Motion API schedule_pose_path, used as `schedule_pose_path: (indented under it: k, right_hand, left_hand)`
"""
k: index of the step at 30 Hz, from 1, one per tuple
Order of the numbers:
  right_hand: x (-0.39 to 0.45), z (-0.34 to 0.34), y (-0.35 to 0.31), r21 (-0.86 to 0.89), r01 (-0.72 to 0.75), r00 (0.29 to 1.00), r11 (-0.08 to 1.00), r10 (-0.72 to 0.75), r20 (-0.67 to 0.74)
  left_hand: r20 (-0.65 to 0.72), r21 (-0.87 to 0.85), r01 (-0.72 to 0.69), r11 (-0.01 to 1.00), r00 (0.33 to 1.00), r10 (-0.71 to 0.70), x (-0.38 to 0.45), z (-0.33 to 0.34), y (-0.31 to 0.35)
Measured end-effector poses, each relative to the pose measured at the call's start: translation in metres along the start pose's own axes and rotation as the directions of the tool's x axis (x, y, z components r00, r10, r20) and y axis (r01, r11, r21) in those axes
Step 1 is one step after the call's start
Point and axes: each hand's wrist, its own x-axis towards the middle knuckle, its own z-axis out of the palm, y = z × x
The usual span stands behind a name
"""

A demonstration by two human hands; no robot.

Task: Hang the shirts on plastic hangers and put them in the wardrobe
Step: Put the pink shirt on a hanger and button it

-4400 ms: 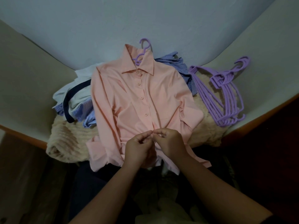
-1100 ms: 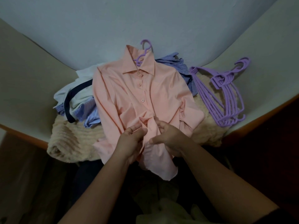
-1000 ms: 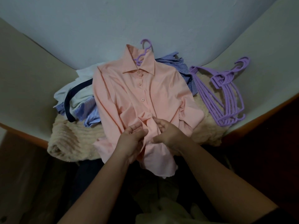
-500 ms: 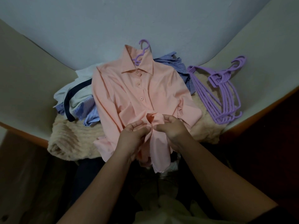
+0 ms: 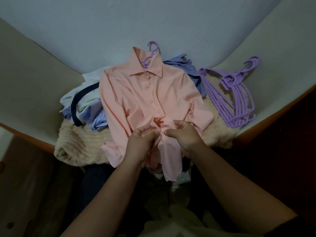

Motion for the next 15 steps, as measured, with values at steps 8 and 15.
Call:
schedule_pose_path:
  k: [8,15]
  right_hand:
    - [-0.011,-0.004,0.000,0.012,0.043,0.999,0.999,-0.042,-0.021]
    - [-0.022,-0.006,0.002,-0.015,0.172,0.982,0.985,-0.172,-0.077]
  left_hand:
    - [0.104,0.025,-0.027,0.999,0.994,0.025,-0.007,0.000,-0.002]
    - [0.073,-0.008,-0.022,1.000,0.997,0.022,-0.012,0.002,-0.008]
